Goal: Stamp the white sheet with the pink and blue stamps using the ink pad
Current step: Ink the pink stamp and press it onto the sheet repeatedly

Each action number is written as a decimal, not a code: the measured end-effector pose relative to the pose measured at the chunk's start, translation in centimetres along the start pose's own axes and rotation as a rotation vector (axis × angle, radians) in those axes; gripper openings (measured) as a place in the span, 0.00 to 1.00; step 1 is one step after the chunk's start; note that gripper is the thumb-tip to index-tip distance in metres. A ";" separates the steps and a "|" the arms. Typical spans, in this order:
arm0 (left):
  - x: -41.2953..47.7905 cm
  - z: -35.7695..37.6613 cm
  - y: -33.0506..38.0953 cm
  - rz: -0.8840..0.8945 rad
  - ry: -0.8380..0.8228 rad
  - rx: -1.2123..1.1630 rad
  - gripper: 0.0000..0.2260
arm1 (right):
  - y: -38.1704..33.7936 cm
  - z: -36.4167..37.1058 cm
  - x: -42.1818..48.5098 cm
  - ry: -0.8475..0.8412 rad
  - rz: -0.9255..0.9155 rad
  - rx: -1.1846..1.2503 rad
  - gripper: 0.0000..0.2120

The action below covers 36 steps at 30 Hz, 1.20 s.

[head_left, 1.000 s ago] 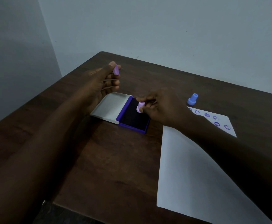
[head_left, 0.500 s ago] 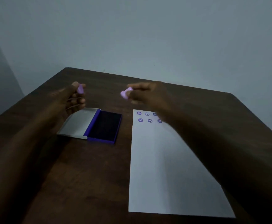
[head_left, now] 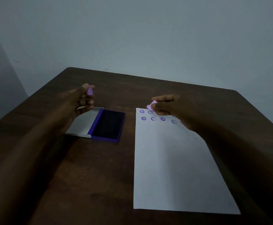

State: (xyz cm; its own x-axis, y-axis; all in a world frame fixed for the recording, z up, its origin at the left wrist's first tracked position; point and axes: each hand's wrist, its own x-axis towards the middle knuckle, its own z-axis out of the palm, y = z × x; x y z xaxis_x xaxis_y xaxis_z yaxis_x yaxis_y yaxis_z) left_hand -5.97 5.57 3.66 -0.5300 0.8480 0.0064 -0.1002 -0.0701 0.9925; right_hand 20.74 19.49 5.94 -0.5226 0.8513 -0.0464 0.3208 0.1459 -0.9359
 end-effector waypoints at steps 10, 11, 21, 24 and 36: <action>0.1 0.3 0.0 0.002 0.012 0.014 0.07 | 0.0 2.3 -0.8 0.008 -0.226 -0.659 0.15; 0.1 0.3 0.1 0.000 0.017 0.014 0.07 | 0.1 2.4 -0.9 0.010 -0.230 -0.669 0.14; 0.1 0.4 0.0 0.005 0.014 0.030 0.07 | 1.0 2.9 -0.4 -0.004 -0.226 -0.698 0.15; 0.0 0.4 -0.1 0.004 -0.017 0.035 0.08 | 1.0 2.8 -0.5 -0.008 -0.243 -0.704 0.15; -0.2 1.1 -0.9 0.022 -0.127 0.068 0.10 | 1.9 2.9 -0.3 -0.017 -0.288 -0.707 0.16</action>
State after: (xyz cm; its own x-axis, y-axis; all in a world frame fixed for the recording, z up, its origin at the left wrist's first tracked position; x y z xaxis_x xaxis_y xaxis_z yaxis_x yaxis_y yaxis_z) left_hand -4.85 6.00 2.92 -0.4203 0.9065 0.0397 -0.0299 -0.0576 0.9979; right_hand 19.24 18.06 3.20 -0.6725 0.7237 0.1548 0.5964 0.6538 -0.4657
